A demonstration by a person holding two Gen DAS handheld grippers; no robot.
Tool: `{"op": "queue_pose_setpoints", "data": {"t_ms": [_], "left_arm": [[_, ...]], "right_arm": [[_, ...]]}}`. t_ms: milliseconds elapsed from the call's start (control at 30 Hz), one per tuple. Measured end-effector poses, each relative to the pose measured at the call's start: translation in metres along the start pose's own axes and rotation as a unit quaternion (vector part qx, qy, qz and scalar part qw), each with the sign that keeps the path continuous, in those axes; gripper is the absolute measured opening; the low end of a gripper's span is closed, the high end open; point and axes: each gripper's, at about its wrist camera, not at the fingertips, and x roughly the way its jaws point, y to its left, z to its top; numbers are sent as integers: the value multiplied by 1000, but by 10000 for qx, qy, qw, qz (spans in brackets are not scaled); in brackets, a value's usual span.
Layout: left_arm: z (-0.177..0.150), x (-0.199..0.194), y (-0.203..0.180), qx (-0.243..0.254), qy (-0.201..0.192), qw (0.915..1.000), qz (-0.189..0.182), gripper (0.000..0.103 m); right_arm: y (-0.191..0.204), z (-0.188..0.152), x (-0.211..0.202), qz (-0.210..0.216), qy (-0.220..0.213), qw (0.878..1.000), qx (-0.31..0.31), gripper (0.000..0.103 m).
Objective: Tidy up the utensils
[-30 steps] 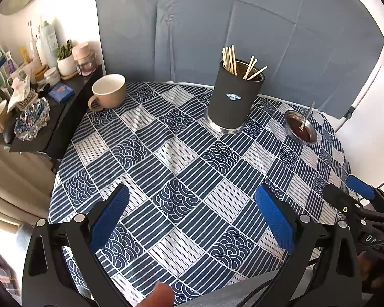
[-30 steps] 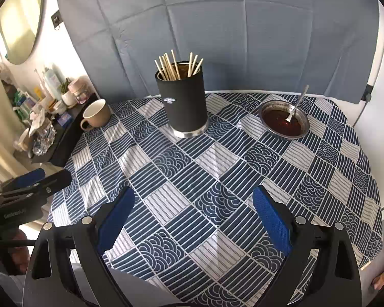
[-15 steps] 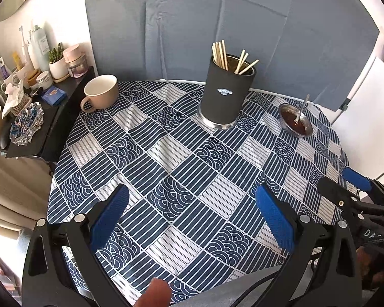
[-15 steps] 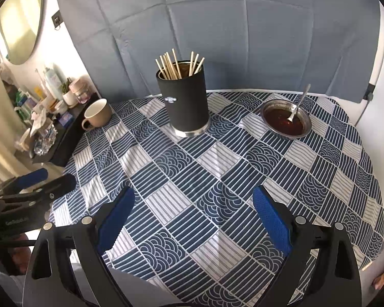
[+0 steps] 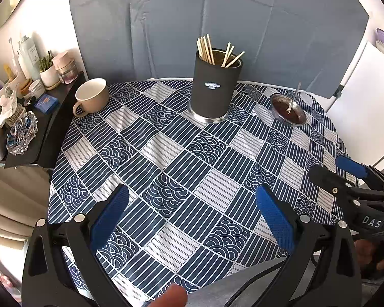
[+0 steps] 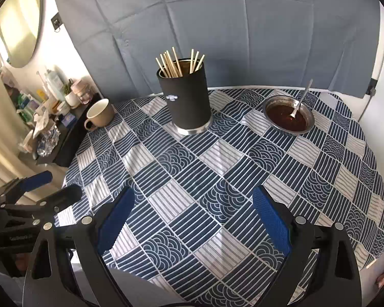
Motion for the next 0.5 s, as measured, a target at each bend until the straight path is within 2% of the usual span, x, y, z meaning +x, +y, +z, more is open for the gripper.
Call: {"op": "queue_pose_setpoints", "data": {"t_ms": [500], "left_arm": [[-1, 2, -1, 28, 71, 10000, -7, 97]], "right_arm": [[1, 0, 0, -33, -26, 10000, -6, 89]]}}
